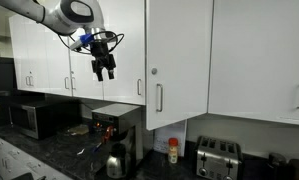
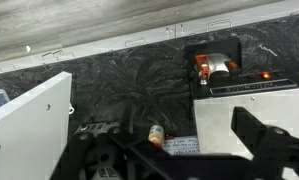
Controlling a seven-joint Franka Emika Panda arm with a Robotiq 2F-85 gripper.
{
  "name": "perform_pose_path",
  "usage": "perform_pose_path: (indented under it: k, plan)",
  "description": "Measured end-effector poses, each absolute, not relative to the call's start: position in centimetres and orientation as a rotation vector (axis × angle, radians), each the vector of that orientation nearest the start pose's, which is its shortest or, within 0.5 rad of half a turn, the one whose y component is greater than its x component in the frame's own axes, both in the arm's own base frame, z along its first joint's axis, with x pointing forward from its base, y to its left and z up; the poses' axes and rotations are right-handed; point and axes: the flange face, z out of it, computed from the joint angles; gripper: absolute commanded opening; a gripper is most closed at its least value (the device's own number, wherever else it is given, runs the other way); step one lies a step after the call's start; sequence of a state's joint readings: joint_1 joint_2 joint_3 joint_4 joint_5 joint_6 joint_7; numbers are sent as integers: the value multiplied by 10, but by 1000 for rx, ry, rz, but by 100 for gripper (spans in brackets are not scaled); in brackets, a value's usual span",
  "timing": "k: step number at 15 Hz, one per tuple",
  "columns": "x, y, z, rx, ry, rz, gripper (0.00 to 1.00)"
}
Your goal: Open the right cabinet door
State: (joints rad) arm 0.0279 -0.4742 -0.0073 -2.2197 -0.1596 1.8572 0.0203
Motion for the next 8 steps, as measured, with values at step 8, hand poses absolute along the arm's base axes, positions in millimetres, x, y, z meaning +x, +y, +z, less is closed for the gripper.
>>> perform_pose_path:
  k: [8]
  plan:
    - [397, 12, 589, -3320, -118, -259, 100]
